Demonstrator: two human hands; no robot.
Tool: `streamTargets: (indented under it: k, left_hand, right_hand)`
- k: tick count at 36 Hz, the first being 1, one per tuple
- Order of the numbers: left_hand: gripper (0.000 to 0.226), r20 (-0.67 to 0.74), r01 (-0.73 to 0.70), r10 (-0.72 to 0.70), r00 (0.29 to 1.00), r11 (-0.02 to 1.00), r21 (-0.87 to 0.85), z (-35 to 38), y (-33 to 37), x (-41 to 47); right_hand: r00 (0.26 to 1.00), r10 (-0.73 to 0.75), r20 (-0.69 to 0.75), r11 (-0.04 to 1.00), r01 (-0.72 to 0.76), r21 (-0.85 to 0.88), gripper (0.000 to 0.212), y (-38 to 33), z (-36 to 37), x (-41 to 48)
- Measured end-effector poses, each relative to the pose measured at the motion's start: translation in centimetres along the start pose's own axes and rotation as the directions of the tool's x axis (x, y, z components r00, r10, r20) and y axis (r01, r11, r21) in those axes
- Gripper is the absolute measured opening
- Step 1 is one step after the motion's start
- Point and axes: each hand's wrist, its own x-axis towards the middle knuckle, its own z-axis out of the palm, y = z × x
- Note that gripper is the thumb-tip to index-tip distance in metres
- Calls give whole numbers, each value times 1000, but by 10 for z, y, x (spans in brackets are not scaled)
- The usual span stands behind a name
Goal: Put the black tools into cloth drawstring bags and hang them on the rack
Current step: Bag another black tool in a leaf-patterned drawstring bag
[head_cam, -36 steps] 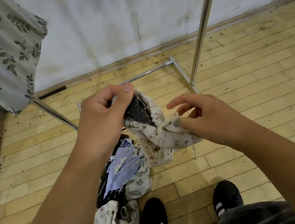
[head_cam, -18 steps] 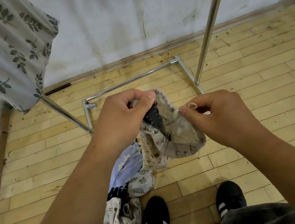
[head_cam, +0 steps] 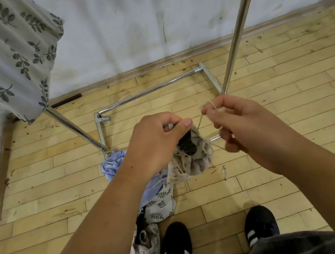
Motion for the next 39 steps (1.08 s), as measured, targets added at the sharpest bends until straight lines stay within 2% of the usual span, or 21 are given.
streamTargets:
  k: [1, 3, 5, 7, 9, 12, 13, 15, 18, 21, 22, 25, 26, 27, 29, 33, 35, 39]
  left_hand:
    - [22, -10, 4, -4, 1000, 1000, -15, -2, -1, 0]
    - [24, -23, 2, -2, 1000, 1000, -27, -5, -2, 0]
    - [27, -27, -11, 11, 1000, 1000, -25, -6, -2, -1]
    - [29, -31, -22, 21, 999, 999, -23, -6, -1, -1]
    - [30, -32, -25, 24, 999, 999, -27, -7, 0, -1]
    - [29, -34, -17, 16, 999, 999, -35, -7, 0, -2]
    - [29, -32, -15, 14, 999, 999, -34, -8, 0, -2]
    - [28, -26, -14, 13, 1000, 1000, -19, -9, -1, -2]
    - [28, -9, -2, 2, 1000, 1000, -3, -9, -3, -2]
    - [27, 17, 18, -18, 1000, 1000, 5, -7, -4, -1]
    - [27, 23, 28, -28, 999, 1000, 6, -7, -4, -1]
    - [26, 16, 48, -48, 999, 999, 3, -4, -4, 0]
    - [27, 7, 47, -47, 999, 999, 7, -4, -4, 1]
    - [27, -2, 44, -44, 999, 999, 13, -3, -3, 1]
    - [26, 0, 39, -39, 999, 999, 18, -2, -2, 1]
    - [25, 59, -12, 15, 998, 999, -45, -1, 6, -2]
    - [22, 84, -47, 55, 995, 994, -98, -1, 10, -3]
    - [15, 103, -62, 81, 991, 983, -171, -2, 7, -2]
  right_hand:
    - [999, 24, -24, 988, -27, -152, 14, 3, -3, 2]
    - [998, 49, -36, 896, -60, -439, 34, 11, -7, 4]
    - [995, 97, 5, 800, -75, -595, 56, 17, -7, 5]
    - [990, 125, 63, 732, -49, -680, 65, 21, -5, 4]
    - [992, 107, 68, 690, -24, -723, 50, 23, -2, 4]
    - [1000, 24, 13, 621, -5, -784, 17, 25, -2, 5]
    - [1000, 1, -13, 610, -11, -793, 11, 26, -3, 5]
    - [998, -42, -56, 634, -17, -774, 14, 25, -4, 6]
    - [994, -95, -49, 739, 37, -672, 16, 20, -6, 5]
    - [1000, -4, -30, 938, -7, -348, 20, 9, -6, 4]
    - [1000, 23, -17, 972, -26, -232, 22, 6, -5, 4]
    - [997, 32, 73, 998, -36, 54, 24, 2, -1, 5]
    - [995, 22, 99, 996, -30, 80, 25, 2, 0, 5]
    - [994, 10, 105, 999, -15, 49, 25, 3, 2, 5]
    - [995, -18, 100, 992, 31, -122, 22, 6, 5, 3]
    - [982, -75, 172, 901, 141, -410, 57, 15, 15, -2]
    - [978, -143, 152, 867, 198, -457, 47, 17, 19, -3]
    - [967, -256, 13, 802, 220, -555, 32, 14, 19, -1]
